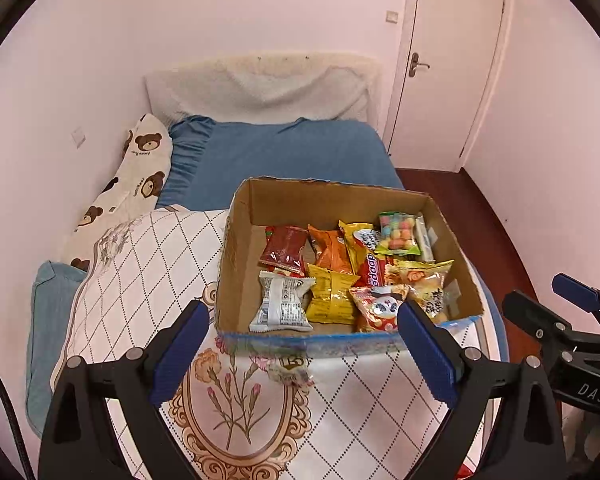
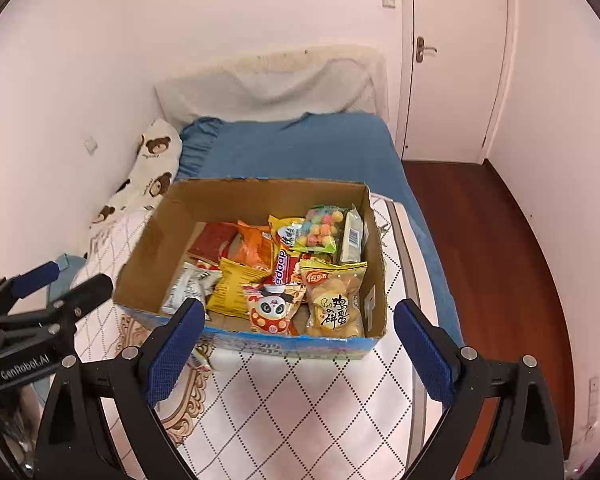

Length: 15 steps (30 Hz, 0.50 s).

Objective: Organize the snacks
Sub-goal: 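Raise both tools out of the box and move back over the bed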

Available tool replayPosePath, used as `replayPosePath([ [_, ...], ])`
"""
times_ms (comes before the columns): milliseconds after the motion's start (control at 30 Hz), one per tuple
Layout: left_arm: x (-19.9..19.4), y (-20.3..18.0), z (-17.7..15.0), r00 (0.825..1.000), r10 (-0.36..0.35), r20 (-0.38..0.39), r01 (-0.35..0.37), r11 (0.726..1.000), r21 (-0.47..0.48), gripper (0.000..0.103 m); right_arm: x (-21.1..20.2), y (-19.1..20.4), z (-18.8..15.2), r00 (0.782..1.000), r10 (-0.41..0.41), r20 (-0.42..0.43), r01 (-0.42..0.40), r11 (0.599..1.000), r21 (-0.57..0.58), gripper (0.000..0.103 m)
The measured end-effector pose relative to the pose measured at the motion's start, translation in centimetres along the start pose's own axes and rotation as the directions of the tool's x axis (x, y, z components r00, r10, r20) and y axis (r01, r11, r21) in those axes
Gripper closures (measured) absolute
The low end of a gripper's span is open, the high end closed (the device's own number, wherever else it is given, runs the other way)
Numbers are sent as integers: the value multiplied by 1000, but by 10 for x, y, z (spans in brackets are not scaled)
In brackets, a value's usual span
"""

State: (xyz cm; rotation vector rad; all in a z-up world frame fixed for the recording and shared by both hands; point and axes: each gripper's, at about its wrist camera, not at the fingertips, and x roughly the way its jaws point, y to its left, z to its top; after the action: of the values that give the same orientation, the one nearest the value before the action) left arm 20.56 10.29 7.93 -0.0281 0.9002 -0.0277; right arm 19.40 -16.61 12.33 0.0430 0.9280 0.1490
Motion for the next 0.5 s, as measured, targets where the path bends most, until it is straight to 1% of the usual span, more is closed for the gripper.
replayPosePath([
  [167, -24, -3, -9, 998, 12, 54, -13, 1000, 16, 7, -25, 3, -12, 999, 19, 37, -19, 1000, 21, 6],
  [300, -34, -4, -14, 998, 11, 68, -12, 1000, 21, 7, -36, 3, -19, 998, 35, 52, -37, 998, 45, 6],
  [400, -36, -2, -20, 998, 10, 66, -11, 1000, 13, 7, -42, 1, -24, 997, 49, 57, -53, 996, 72, 6],
  [433, -34, -1, -23, 998, 6, 58, -6, 1000, 9, 5, -42, -1, -25, 997, 53, 50, -57, 995, 83, 6],
  [467, -31, 0, -27, 999, 0, 45, -1, 1000, 6, 0, -42, -6, -30, 997, 70, 40, -74, 990, 117, 5],
  [500, -27, 1, -32, 1000, -9, 29, 9, 1000, 4, 0, -41, -10, -34, 996, 81, 30, -85, 987, 139, 5],
])
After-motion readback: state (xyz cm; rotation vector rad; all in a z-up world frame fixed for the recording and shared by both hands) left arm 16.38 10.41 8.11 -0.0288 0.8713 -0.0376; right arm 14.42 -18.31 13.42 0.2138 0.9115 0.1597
